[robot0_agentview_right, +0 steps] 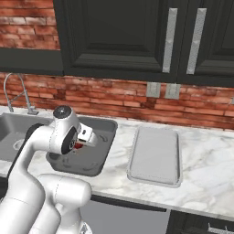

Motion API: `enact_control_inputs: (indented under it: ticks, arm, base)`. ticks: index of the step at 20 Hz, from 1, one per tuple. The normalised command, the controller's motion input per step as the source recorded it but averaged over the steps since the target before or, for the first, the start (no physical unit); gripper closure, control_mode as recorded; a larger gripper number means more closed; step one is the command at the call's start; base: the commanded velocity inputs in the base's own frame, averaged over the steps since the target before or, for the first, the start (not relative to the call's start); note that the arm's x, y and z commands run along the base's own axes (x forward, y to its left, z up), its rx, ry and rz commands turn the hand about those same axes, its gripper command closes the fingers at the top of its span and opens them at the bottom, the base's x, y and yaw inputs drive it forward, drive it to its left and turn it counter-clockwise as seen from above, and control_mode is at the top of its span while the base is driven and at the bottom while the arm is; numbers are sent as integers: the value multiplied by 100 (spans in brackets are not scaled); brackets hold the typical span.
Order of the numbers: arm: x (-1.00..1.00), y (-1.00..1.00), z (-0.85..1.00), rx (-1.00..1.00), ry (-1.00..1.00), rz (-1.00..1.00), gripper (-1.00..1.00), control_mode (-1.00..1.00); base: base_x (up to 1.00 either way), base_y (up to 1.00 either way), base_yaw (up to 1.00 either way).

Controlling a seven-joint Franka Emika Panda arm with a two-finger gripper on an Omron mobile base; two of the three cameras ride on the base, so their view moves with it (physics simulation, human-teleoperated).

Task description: Place one bell pepper and one fish in each tupperware on the nearby counter, to pack two identical lunches.

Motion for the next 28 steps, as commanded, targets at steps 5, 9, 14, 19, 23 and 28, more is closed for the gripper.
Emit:
enact_control_inputs:
  ticks: [5, 9, 14, 19, 23, 28]
  arm:
    - [49, 0, -46, 0, 0, 0, 100, -100]
    - [54, 0, -47, 0, 0, 0, 100, -100]
    - [62, 0, -49, 0, 2, 0, 100, -100]
    - [57, 0, -60, 0, 3, 0, -100, -100]
    - [30, 0, -24, 0, 2, 0, -100, -100]
    - [-15, -6, 60, 0, 0, 0, -100, -100]
  base:
    - [0, 0, 0]
    - [0, 0, 0]
    - [0, 0, 0]
    - [0, 0, 0]
    - [0, 0, 0]
    - [0, 0, 0]
